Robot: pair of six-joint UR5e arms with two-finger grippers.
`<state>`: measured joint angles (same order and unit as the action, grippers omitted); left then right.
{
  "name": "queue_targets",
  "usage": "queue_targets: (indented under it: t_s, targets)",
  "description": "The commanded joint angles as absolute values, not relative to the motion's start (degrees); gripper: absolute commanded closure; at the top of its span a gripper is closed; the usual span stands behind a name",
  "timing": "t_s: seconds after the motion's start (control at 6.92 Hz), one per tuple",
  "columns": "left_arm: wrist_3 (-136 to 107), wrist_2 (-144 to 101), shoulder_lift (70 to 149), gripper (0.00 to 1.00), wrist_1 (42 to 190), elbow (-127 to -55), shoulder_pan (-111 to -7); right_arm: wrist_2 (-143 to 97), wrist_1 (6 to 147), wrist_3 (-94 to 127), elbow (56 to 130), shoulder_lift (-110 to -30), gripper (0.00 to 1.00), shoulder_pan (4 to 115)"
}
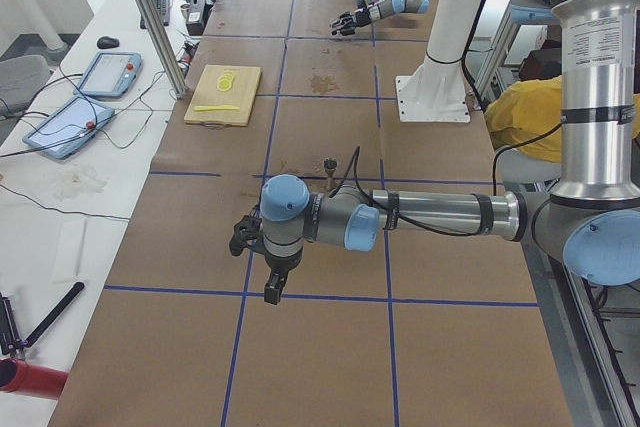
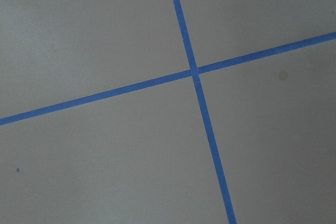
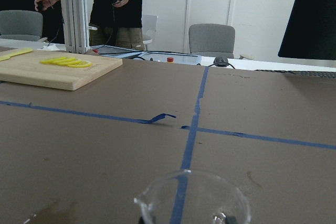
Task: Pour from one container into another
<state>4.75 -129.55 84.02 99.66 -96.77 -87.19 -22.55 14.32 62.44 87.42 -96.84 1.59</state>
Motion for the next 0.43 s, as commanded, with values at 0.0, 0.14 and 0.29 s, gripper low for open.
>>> queue_targets:
  t_s: [0.0, 0.14, 0.29]
  targets:
    - [4.7, -129.6, 84.0, 0.0, 99.7, -96.9, -87.2, -23.7, 14.3, 62.8, 87.4, -96.7, 0.87, 1.6]
    - [4.7, -129.6, 84.0, 0.0, 99.7, -96.8, -87.2, -24.0, 14.3, 62.8, 87.5, -96.6, 0.8, 1.6]
    - [4.7, -129.6, 84.0, 0.0, 99.6, -96.8, -87.2, -24.0, 14.3, 62.8, 87.4, -96.2, 0.8, 1.7]
